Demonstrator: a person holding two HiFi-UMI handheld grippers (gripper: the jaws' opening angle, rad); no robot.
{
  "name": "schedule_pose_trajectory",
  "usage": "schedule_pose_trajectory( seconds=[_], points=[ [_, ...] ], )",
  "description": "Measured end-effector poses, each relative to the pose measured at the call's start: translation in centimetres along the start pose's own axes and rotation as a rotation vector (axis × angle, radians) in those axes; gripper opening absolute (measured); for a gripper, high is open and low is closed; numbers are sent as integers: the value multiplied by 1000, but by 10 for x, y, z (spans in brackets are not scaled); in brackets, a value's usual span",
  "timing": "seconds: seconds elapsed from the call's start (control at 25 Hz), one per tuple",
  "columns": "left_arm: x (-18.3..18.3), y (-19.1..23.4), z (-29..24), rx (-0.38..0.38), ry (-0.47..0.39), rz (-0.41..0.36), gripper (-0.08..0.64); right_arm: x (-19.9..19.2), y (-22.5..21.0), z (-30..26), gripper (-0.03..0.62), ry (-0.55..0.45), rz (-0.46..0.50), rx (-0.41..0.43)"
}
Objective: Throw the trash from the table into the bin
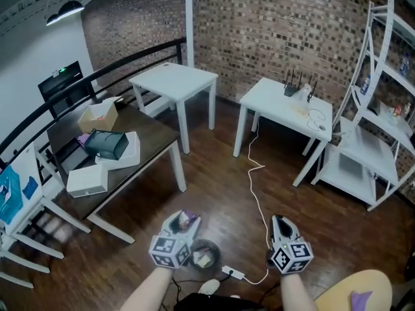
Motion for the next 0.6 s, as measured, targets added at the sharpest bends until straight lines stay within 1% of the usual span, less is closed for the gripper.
schedule_pose_trajectory(
  seconds=[0.2, 0.44, 0.6],
  points=[
    [-30, 8, -11, 5, 83, 25, 233, -27, 1, -12, 4, 71, -13, 6],
    [-75, 20, -24, -3, 211, 85, 233, -68, -6, -15, 5, 189, -81, -50],
    [-116, 32, -34, 5, 293, 119, 233, -97, -8, -25, 5, 252, -105, -65]
  ],
)
Point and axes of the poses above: the fingertips, and each gripper's own axes: z backward along the fingers, y to its left, x out of its top, the point moved 10 cm from there along z, backward along the fingers, and after that the axes turned 7 degrees about z, right-handed, at the moved point
